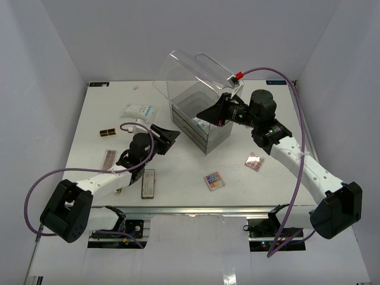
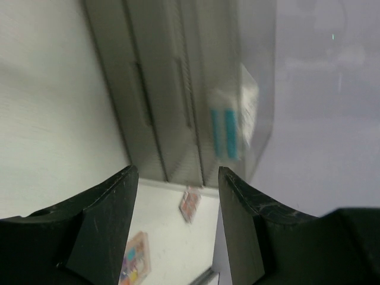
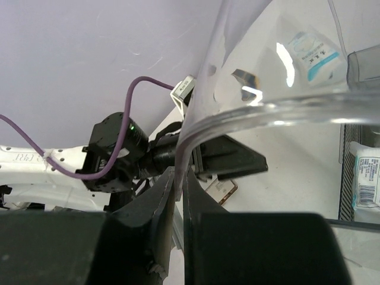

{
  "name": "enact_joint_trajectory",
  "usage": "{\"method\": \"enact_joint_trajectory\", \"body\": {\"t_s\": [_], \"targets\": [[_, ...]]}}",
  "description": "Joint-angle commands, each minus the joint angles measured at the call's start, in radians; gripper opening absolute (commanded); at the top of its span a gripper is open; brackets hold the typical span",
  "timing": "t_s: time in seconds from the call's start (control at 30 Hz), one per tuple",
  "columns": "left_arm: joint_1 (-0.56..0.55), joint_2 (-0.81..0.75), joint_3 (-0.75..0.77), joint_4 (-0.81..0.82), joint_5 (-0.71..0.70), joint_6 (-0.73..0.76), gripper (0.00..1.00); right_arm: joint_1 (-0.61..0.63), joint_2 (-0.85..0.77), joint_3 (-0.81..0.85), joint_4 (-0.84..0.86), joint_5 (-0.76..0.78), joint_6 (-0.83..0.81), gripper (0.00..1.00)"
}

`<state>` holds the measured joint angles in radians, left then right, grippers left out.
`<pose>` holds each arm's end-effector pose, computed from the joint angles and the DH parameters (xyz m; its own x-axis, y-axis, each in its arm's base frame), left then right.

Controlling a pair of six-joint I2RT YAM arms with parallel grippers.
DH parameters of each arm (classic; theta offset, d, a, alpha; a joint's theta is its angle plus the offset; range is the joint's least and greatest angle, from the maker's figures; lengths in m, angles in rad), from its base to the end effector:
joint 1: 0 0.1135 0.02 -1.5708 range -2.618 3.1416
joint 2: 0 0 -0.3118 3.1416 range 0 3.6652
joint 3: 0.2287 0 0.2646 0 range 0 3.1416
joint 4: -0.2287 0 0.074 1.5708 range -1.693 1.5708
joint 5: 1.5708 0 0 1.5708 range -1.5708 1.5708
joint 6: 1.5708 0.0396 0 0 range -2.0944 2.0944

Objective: Organize the makeup

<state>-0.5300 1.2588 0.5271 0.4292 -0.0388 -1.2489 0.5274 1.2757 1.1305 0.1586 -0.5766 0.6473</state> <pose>0.2290 -0.1324 0.2489 -0.5302 -0.7880 -0.3130 -0.0941 0.4215 -0.9019 0.2485 0.1697 0.4353 -0.5293 0.2768 -0.8020 -0.7193 0.3550 0.5972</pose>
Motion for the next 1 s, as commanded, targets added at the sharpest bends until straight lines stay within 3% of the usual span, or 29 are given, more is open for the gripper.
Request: {"method": "enact_joint_trajectory", "body": {"t_s": [0.0,0.2,0.5,0.97], "targets": [[0.197,-0.042,-0.05,-0.012,0.102,-0.032,0.67,-0.004,-0.057,0.012,0.115,-0.016,-0.018,0.11],[0.421,0.144,0.15,-0.178,0.17,0.073,0.69,-0.004,-0.061,0.011,0.114,-0.018,-0.018,0.11],[0.583,0.479,0.49,-0.337,0.187,0.125,0.71,-0.009,-0.053,0.025,0.105,-0.023,-0.015,0.11],[0.607,0.772,0.794,-0.424,0.178,0.176,0.71,-0.023,-0.039,0.029,0.098,-0.025,-0.017,0.11]]}}
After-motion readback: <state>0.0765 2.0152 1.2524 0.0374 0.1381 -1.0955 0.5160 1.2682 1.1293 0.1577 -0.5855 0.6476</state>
